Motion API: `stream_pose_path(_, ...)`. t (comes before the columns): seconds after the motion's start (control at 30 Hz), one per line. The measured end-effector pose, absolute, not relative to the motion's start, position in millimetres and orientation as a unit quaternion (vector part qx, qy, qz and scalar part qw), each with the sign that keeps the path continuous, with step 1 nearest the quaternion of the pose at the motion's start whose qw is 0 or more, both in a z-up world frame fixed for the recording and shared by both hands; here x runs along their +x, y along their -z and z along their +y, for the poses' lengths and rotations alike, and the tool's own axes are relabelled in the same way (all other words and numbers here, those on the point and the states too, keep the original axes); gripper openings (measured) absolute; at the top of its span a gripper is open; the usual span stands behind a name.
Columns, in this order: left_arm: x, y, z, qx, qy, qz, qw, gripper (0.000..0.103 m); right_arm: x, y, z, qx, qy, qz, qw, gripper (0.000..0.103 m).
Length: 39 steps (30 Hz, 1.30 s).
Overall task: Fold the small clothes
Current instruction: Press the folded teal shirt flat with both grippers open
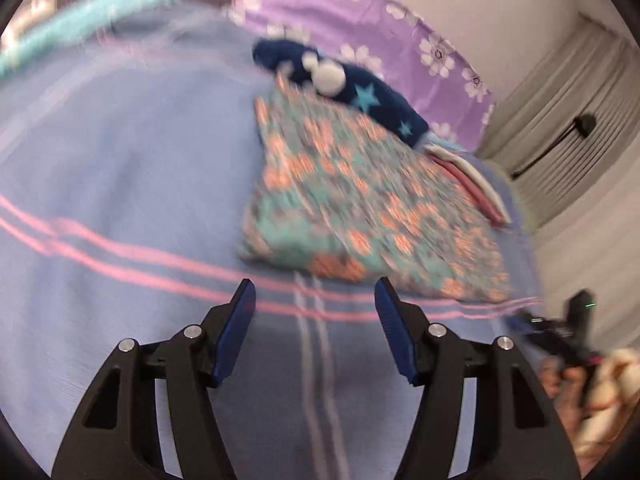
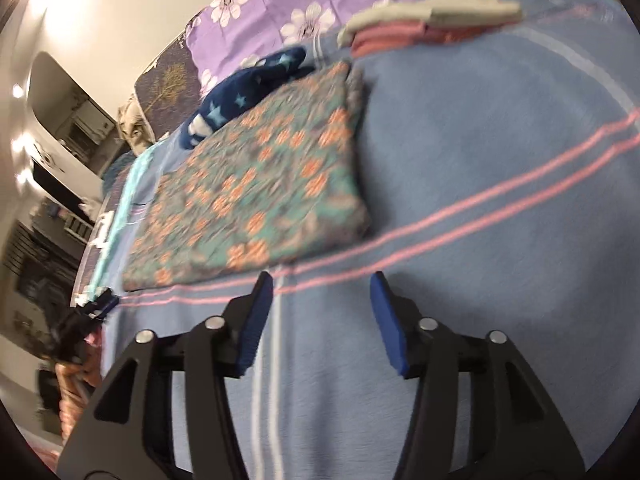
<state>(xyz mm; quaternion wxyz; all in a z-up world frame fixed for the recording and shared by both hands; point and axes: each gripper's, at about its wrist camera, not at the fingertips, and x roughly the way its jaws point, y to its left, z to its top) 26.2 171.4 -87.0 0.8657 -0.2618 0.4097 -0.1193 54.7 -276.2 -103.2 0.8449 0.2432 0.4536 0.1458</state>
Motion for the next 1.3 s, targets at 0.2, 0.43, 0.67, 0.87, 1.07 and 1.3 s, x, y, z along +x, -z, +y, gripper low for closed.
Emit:
stream_pose_path(0.2, 57.8, 96.3, 172.9, -0.337, 0.112, 0.367, 0.86, 0.07, 89.1, 116.7, -280.9, 0.359, -0.139, 0.416, 0.824, 0.072)
stream_pose_path(0.43, 70.2, 87.2, 175.9, -0.363, 0.11, 0.357, 0.854, 0.003, 91.5, 92.7, -285.8, 0.369, -0.105, 0.405, 0.83, 0.01)
stream_pose_path(0.67, 6.8, 32.1, 171.2, -0.271, 0.119, 0.344, 0.891, 0.003, 35.7, 62.3, -280.6, 0.315, -0.146, 0.418, 0.84, 0.01)
stream_pose_path(0.87, -43.4, 75.1, 168.8, -0.178, -0.015, 0.442, 0.879, 0.021, -16.2, 110.0, -285.5, 0.297, -0.12, 0.481, 0.816, 0.016)
stream_pose_path(1.07, -50.1, 5.6, 94.0, -0.039, -0.02, 0.362, 0.931, 0.041, -14.0, 79.9, -301.1, 0.257, -0.111, 0.426, 0.86, 0.016)
stream_pose_path(1.3, -15.2, 18.5, -75.7, 0.02, 0.239, 0.407, 0.881, 0.047, -11.9, 95.3, -320.5, 0.298, -0.112, 0.417, 0.852, 0.013)
